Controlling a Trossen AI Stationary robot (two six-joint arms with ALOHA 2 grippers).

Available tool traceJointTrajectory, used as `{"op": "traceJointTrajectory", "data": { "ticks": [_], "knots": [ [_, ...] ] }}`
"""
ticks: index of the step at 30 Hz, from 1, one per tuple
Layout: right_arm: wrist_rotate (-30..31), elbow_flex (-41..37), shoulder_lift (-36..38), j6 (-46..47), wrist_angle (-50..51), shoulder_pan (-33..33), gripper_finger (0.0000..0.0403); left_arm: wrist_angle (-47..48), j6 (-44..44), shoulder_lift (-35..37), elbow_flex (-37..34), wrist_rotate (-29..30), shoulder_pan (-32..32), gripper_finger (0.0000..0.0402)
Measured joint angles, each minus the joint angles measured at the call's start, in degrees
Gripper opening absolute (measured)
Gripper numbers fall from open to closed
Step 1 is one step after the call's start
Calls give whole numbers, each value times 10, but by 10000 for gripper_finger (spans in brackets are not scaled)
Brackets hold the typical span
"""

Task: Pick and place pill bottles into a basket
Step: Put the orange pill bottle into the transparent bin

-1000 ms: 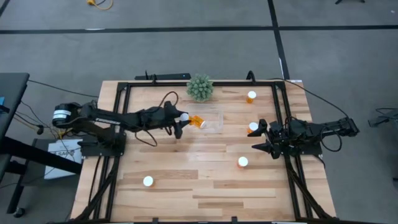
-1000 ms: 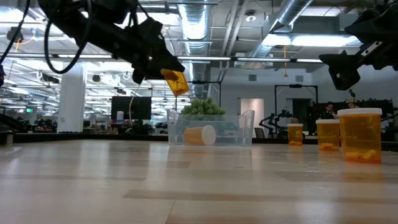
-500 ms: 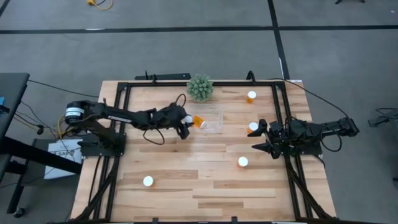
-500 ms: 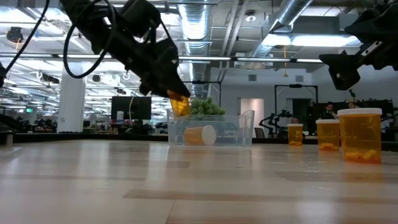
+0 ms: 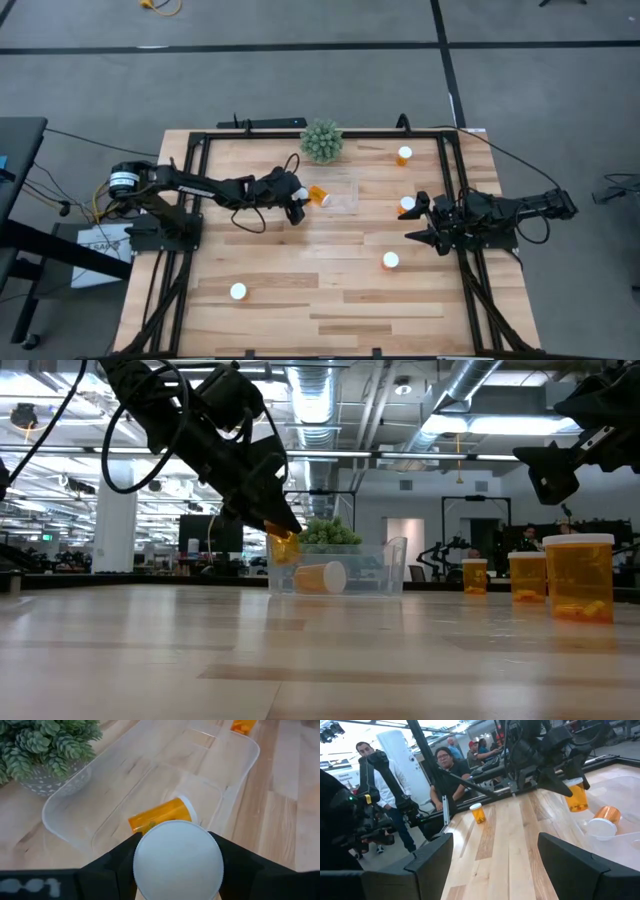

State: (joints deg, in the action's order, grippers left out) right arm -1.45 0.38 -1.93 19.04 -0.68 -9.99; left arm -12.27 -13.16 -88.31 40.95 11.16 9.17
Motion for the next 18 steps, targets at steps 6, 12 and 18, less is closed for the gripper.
{"op": "traceJointTrajectory", "data": {
  "ticks": [6,12,18],
  "knots": [
    [0,0,0,0,0,0,286,-4,-14,0,0,0,0,206],
    [0,0,0,0,0,0,286,-15,-31,0,0,0,0,231],
    [0,0,0,0,0,0,286,-31,-63,0,0,4,0,250]
  ]
}}
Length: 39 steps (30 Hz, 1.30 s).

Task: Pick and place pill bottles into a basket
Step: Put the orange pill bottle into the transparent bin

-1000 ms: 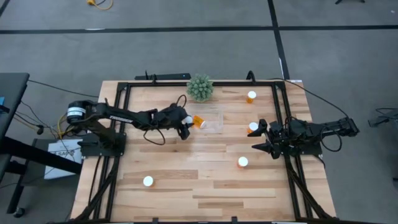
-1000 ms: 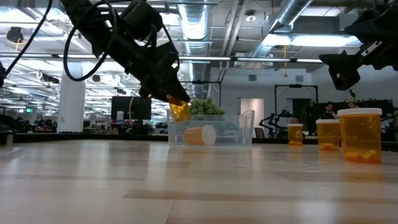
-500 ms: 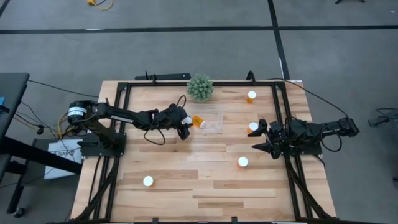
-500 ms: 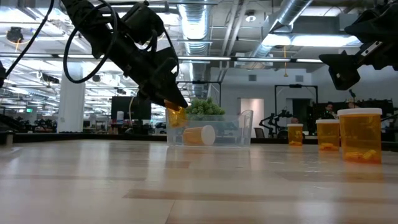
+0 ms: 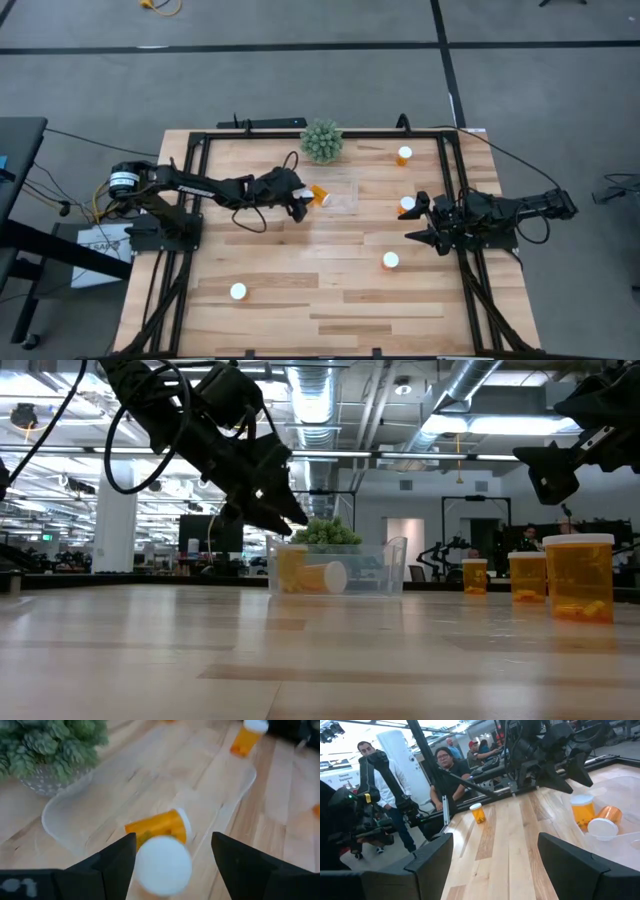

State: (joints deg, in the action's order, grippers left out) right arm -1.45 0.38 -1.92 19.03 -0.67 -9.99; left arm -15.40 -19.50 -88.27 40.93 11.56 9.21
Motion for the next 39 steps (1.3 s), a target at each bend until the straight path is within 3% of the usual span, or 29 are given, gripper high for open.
{"op": "traceJointTrajectory", "data": {
  "ticks": [6,10,13,17,26,39],
  "knots": [
    [0,0,0,0,0,0,286,-45,-61,0,0,17,6,249],
    [0,0,0,0,0,0,286,-111,-59,1,0,-16,3,245],
    [0,0,0,0,0,0,286,-109,-38,16,0,-35,-7,240],
    [0,0,0,0,0,0,286,-52,-7,62,0,-53,-21,232],
    [0,0,0,0,0,0,286,119,39,188,0,-30,-37,216],
    [0,0,0,0,0,0,286,435,65,332,0,-53,-116,215]
  ]
}}
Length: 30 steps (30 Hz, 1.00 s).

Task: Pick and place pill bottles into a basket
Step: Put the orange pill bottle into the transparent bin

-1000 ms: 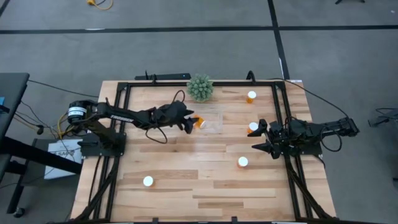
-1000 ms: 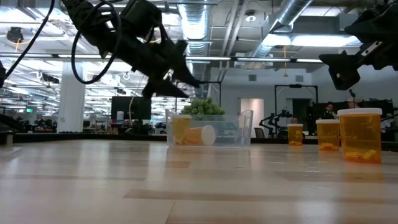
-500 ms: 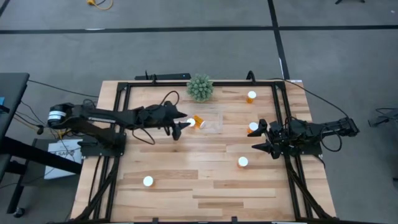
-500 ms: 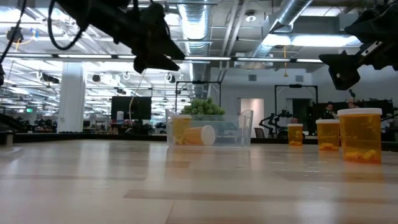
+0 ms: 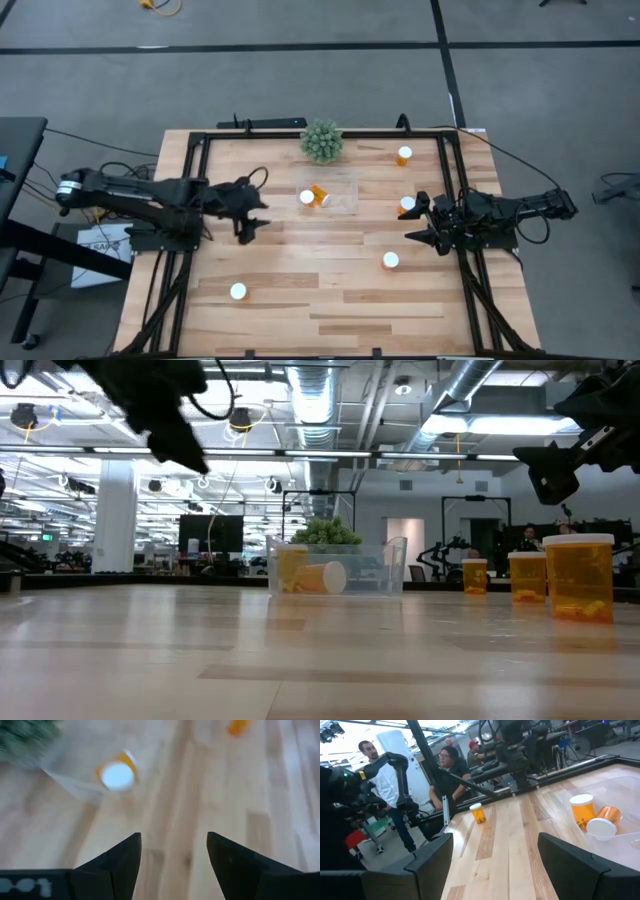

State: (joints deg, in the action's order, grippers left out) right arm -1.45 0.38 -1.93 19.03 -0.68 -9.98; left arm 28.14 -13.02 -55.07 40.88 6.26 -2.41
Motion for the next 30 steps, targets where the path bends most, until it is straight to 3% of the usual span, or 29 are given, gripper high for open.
{"op": "traceJointTrajectory", "data": {
  "ticks": [9,24,30],
  "knots": [
    [0,0,0,0,0,0,286,130,-27,64,0,-30,-137,215],
    [0,0,0,0,0,0,286,141,-137,80,-28,-25,-387,215],
    [0,0,0,0,0,0,286,140,-166,65,-28,28,-451,215]
  ]
}}
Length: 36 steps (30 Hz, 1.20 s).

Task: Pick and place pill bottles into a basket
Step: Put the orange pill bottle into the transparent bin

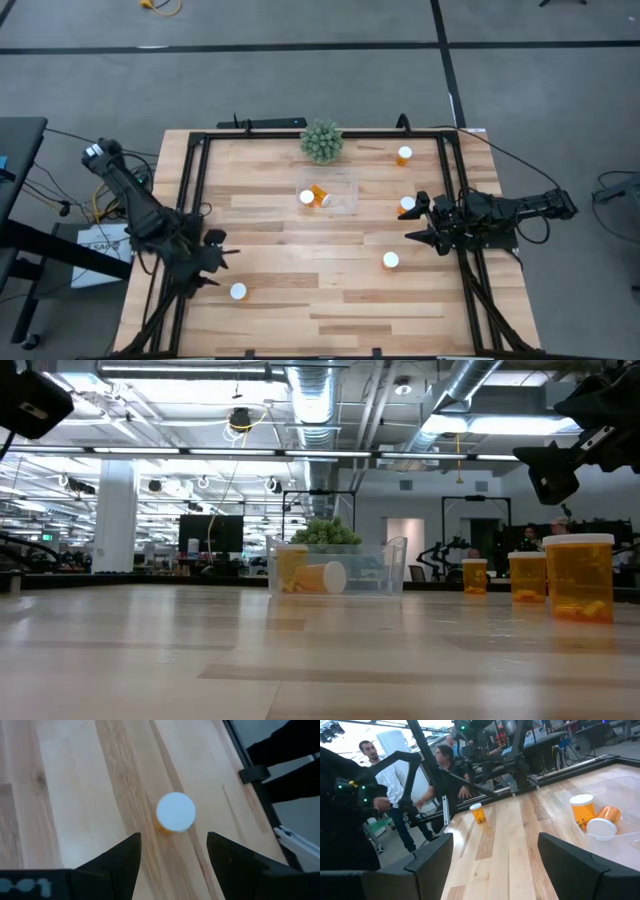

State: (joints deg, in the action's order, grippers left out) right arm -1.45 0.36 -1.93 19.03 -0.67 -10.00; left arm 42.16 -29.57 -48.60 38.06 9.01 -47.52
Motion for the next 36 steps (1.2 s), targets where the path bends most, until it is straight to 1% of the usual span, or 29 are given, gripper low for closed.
{"op": "traceJointTrajectory", "data": {
  "ticks": [4,10,14,16,20,23,26,29,36],
  "knots": [
    [0,0,0,0,0,0,286,-12,-20,-27,-8,24,-25,215],
    [0,0,0,0,0,0,286,-126,-100,-54,-85,-12,-45,232],
    [0,0,0,0,0,0,286,-138,-140,-53,-107,5,-48,246],
    [0,0,0,0,0,0,286,-151,-142,-53,-114,14,-48,252],
    [0,0,0,0,0,0,286,-209,-141,-60,-134,27,-48,260],
    [0,0,0,0,0,0,286,-233,-141,-71,-145,28,-48,262],
    [0,0,0,0,0,0,286,-278,-142,-86,-159,19,-48,262],
    [0,0,0,0,0,0,286,-317,-143,-108,-167,14,-48,262],
    [0,0,0,0,0,0,286,-346,-128,-180,-167,53,-48,262]
  ]
}}
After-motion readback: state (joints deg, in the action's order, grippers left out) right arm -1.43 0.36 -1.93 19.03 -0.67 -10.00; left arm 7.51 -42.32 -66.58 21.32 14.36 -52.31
